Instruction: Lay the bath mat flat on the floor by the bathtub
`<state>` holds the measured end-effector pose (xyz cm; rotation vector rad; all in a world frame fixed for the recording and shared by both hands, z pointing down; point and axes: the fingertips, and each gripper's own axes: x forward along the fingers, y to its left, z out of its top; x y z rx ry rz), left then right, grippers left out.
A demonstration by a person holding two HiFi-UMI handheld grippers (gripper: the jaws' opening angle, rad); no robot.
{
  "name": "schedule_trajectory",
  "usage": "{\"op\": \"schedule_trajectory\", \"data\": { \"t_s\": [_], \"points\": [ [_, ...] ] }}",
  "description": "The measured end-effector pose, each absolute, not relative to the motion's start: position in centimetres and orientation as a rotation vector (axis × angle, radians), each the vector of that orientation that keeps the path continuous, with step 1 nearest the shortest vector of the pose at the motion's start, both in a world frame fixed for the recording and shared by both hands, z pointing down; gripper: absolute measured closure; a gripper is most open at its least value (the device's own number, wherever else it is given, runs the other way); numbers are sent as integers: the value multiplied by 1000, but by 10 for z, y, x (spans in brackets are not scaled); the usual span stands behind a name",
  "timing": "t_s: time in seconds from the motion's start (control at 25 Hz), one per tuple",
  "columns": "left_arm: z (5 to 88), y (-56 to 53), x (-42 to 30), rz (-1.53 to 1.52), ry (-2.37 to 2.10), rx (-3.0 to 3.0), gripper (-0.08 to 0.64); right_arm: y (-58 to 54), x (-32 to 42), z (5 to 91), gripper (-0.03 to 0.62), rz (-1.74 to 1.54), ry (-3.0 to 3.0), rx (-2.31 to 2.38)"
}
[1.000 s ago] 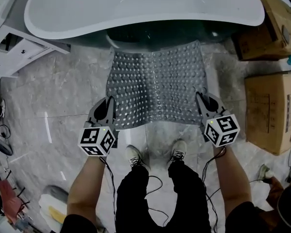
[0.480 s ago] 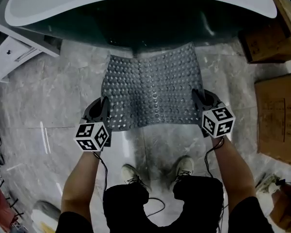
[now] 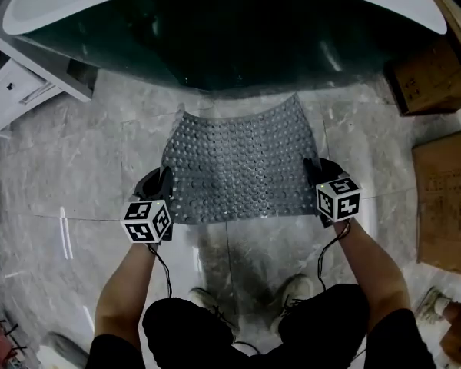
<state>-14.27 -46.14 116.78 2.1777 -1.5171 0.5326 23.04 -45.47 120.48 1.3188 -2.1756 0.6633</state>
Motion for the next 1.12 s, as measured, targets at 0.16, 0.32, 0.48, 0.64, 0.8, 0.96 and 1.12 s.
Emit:
{"op": "schedule_trajectory", "data": {
  "t_s": [0.16,0.32,0.48,0.64,0.8,0.96,1.12],
  "points": [
    [1190,-463,-161,559,-1546,2134,520,-456,250,1231,560,702,-2110,1324],
    [1210,-459,-180,599,-1585,2052,518,-457,265,1253,560,792,-2055,1360],
    [1223,-461,-189,657,-1619,2007,518,-457,274,1267,558,811,-2015,1365],
    [1236,-464,-196,707,-1645,1952,520,-458,285,1282,554,818,-1966,1374],
    [1248,-463,-204,761,-1682,1895,520,-460,307,1292,484,817,-1883,1419],
    [1253,-463,-208,802,-1714,1880,518,-463,323,1291,462,829,-1850,1487],
    [1250,-465,-201,796,-1736,1917,518,-465,313,1288,493,797,-1899,1467]
  ]
}}
